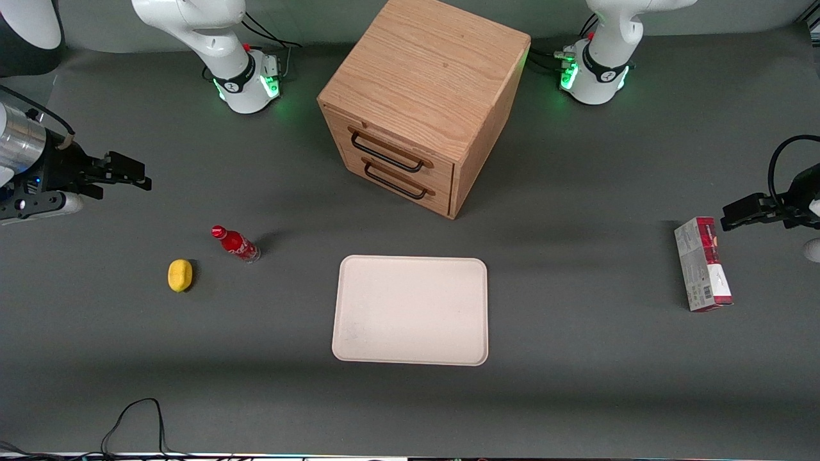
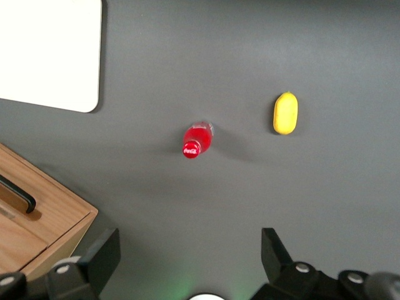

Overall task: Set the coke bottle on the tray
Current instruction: 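Move the right gripper down toward the red Coca-Cola bottle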

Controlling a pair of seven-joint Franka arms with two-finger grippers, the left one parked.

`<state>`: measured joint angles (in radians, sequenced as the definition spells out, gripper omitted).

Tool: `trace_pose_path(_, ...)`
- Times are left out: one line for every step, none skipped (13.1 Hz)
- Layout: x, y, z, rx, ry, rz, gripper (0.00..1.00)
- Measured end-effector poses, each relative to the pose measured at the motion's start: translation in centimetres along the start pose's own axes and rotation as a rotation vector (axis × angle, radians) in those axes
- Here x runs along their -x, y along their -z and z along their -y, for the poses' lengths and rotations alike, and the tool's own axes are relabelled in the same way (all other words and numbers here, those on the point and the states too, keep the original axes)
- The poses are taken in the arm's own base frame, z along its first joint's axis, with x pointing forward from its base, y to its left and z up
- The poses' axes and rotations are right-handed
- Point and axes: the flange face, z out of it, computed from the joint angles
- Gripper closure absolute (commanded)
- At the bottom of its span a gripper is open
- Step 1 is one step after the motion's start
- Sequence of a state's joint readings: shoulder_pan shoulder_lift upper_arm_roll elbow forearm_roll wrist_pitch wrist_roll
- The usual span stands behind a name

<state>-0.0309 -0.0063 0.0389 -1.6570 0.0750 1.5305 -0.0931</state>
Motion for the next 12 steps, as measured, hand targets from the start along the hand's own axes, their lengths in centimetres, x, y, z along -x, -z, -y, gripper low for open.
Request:
trace_pose_path(0.5, 0.4, 0.1, 0.0, 0.001, 0.004, 0.0)
trace_pose_path(1.2, 0.9, 0.3, 0.0, 0.003, 0.012, 0.0)
trace_pose_path(2.2, 1.6, 0.6, 0.0, 0.006, 0.023, 0.0)
trace_pose_path(3.5, 2.4, 1.0, 0.002, 0.011, 0.031, 0.0)
trace_pose_path(4.8, 3.1, 1.5, 0.004, 0.018, 0.03, 0.0)
trace_pose_path(6.1, 3.3, 2.0, 0.007, 0.024, 0.028, 0.0)
trace_pose_path(7.5, 3.3, 2.4, 0.009, 0.027, 0.025, 0.0)
trace_pose_path(8.5, 3.3, 2.6, 0.011, 0.028, 0.02, 0.0)
trace_pose_path(9.2, 3.2, 2.6, 0.012, 0.027, 0.014, 0.0)
trace_pose_path(9.6, 3.0, 2.6, 0.013, 0.026, 0.012, 0.0)
trace_pose_path(9.7, 2.8, 2.5, 0.013, 0.025, 0.012, 0.0)
trace_pose_path(9.6, 2.6, 2.5, 0.013, 0.025, 0.009, 0.0)
